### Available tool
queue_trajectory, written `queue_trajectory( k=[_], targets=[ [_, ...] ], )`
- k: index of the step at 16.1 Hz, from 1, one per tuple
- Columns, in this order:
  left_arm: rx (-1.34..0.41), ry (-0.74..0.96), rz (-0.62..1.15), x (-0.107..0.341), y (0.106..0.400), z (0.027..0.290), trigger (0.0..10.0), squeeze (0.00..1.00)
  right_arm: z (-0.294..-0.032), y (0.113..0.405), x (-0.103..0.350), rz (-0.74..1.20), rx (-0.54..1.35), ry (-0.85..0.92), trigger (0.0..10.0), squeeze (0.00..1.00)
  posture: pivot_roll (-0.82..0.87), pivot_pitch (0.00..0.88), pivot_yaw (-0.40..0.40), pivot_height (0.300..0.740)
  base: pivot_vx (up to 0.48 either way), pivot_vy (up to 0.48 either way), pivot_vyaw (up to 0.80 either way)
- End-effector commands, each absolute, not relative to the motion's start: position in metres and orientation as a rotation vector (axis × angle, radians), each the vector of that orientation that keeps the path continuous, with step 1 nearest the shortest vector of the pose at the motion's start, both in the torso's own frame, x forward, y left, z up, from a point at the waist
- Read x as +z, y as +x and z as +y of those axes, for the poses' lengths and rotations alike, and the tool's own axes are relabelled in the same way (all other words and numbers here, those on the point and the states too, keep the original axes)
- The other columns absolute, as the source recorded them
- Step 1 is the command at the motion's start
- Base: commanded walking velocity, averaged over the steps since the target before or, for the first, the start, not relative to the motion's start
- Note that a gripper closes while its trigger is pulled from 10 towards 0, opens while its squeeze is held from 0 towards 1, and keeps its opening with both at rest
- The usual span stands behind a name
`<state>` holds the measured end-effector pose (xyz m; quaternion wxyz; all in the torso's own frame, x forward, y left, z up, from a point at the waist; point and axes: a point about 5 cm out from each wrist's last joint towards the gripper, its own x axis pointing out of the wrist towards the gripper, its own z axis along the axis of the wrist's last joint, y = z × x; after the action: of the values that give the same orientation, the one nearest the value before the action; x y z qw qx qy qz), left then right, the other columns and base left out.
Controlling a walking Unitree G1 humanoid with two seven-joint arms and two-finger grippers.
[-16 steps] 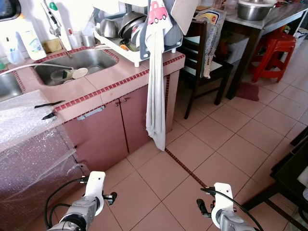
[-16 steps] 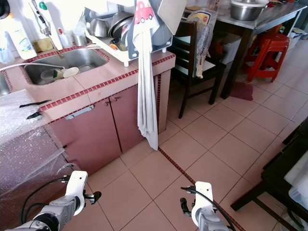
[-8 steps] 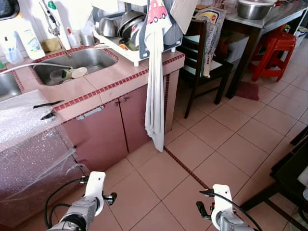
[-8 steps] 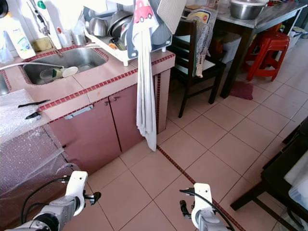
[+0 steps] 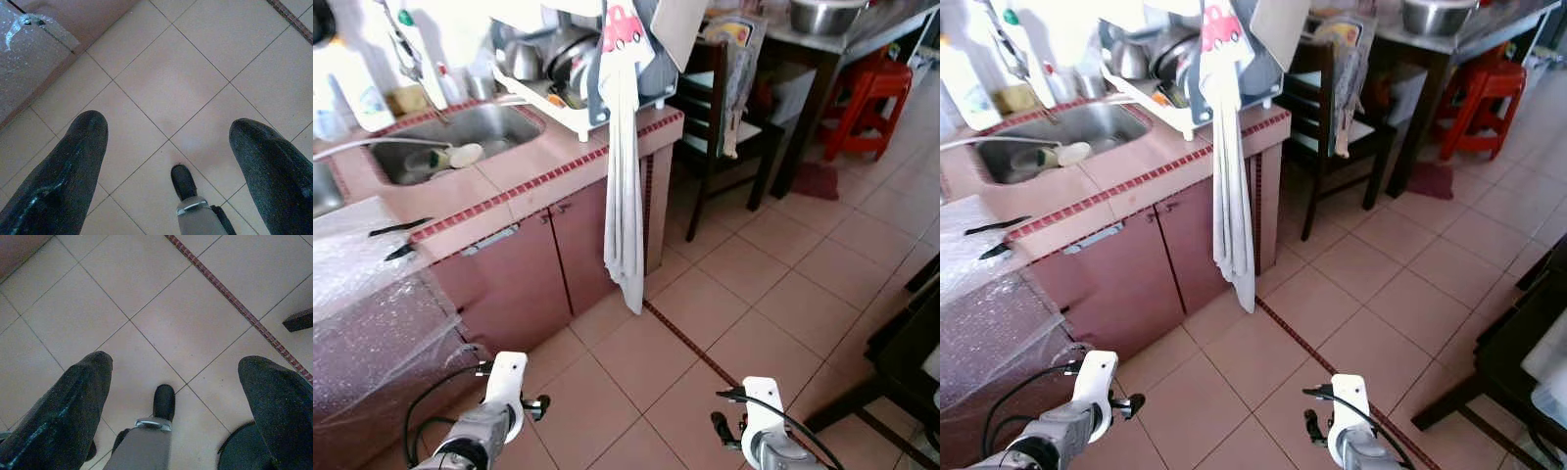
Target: Kitchen organization
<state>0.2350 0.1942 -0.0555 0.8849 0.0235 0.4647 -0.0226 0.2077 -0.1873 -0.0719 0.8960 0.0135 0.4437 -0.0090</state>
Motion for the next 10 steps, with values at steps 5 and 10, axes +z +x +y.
queue_trajectory(
  k=[5,10],
  targets=[
    [-0.039,0.057,0.97,-0.0549,0.2355,0.1965,10.0,0.0,-0.1857,0.2057,-0.0732,0.926,-0.009,0.021,10.0,0.0,-0.14,0.0,0.041,0.74,0.339,0.0,0.0],
    [-0.04,0.055,0.971,-0.0549,0.2357,0.1958,10.0,0.0,-0.1862,0.2058,-0.0731,0.925,-0.009,0.019,10.0,0.0,-0.14,0.0,0.04,0.74,0.34,0.0,0.0]
  ],
)
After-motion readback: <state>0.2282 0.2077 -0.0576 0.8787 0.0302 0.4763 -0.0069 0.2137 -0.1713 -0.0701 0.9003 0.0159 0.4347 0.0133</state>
